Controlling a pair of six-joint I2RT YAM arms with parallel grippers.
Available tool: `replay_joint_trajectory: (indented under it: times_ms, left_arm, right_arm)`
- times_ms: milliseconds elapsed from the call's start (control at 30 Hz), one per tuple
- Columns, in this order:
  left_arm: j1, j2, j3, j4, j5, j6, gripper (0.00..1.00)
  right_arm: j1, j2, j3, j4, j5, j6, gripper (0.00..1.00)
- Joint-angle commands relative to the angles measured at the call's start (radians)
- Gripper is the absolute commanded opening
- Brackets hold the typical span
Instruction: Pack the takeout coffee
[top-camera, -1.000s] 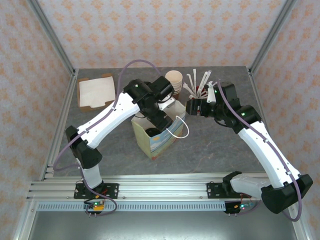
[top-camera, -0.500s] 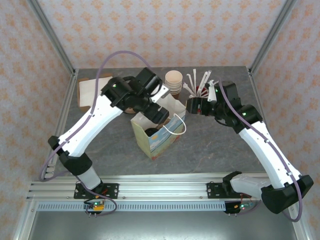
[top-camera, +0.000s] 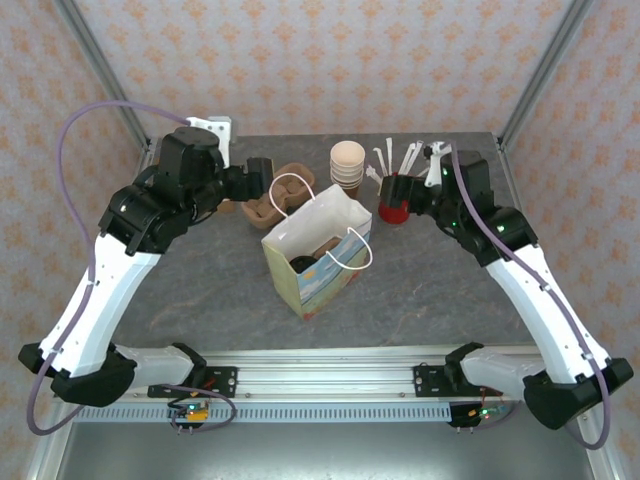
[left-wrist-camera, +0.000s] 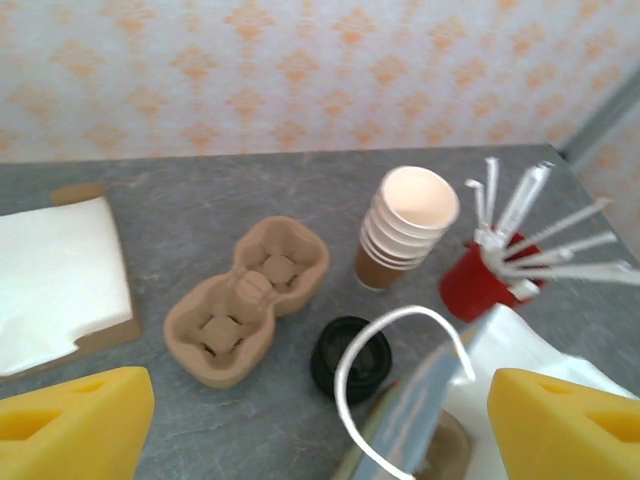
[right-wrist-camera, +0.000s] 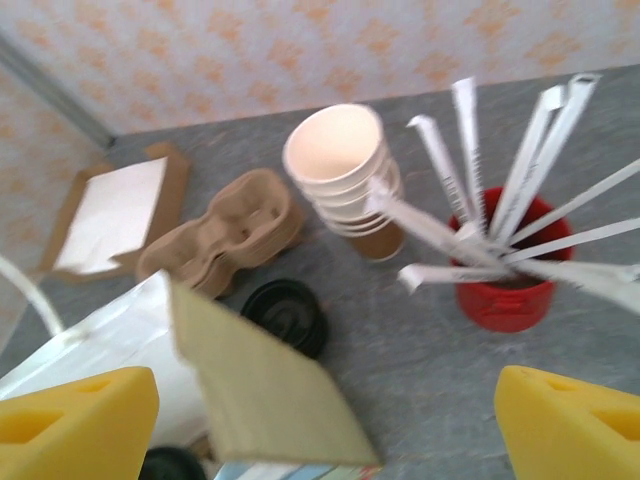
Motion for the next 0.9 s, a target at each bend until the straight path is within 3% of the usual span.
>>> replay_joint_trajectory:
  times_ms: [0, 267, 433, 633, 867]
  left_arm:
    - [0.031, 0.013, -0.035, 0.077, -0.066, -0.079, 0.87]
    - [0.047, 0.010, -0.093, 0.133, -0.033, -0.073, 0.88]
    - [0.048, 0.005, -0.104, 0.129, -0.027, -0.057, 0.88]
    - [0.049, 0.006, -0.112, 0.118, -0.009, -0.046, 0.88]
    - [0.050, 0.006, -0.115, 0.117, 0.004, -0.042, 0.89]
  right_arm:
    - [-0.076, 0.100, 0.055, 0.019, 0.083, -0.013, 0.86]
    - [-0.119, 0.406, 0.220, -0.048, 0.024, -0.065, 0.72]
    - [-0.120, 0.531, 0.288, -0.084, 0.064, -0.085, 0.59]
    - [-0.119, 0.577, 0.281, -0.094, 0.083, -0.089, 0.42]
    - [-0.118, 0.583, 0.269, -0.114, 0.089, -0.088, 0.30]
